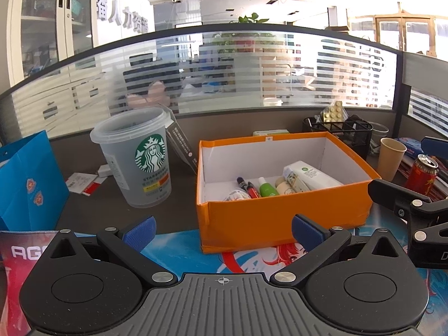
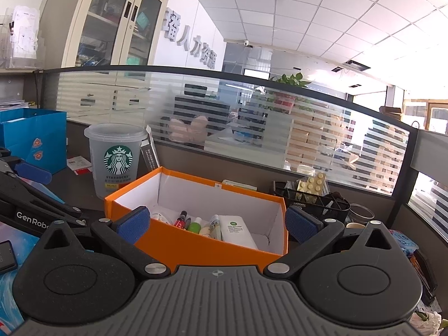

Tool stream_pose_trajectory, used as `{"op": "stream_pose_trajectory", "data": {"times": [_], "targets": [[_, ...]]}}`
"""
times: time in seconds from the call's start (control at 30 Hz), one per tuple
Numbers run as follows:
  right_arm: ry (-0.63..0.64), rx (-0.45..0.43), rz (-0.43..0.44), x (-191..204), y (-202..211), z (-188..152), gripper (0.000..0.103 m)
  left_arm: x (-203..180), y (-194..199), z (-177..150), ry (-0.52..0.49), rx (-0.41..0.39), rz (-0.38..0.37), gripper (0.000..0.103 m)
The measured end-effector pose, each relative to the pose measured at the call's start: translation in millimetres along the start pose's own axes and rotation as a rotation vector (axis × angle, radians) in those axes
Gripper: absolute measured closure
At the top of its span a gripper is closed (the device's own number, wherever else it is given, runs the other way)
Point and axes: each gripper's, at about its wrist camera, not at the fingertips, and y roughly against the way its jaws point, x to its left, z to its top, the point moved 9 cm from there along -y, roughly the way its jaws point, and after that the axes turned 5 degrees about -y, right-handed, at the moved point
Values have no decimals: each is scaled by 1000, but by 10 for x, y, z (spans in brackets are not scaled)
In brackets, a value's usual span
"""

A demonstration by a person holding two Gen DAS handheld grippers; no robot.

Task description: Organize rigid objects

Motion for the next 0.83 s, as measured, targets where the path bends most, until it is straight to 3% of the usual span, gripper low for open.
{"op": "stream_pose_trajectory", "data": {"times": [0.67, 0.83], "targets": [[27, 8, -8, -3, -50, -29, 0, 15, 112, -2, -3, -47, 20, 0], [28, 9, -9, 5, -48, -30, 0, 13, 57, -18, -14, -16, 20, 0]]}}
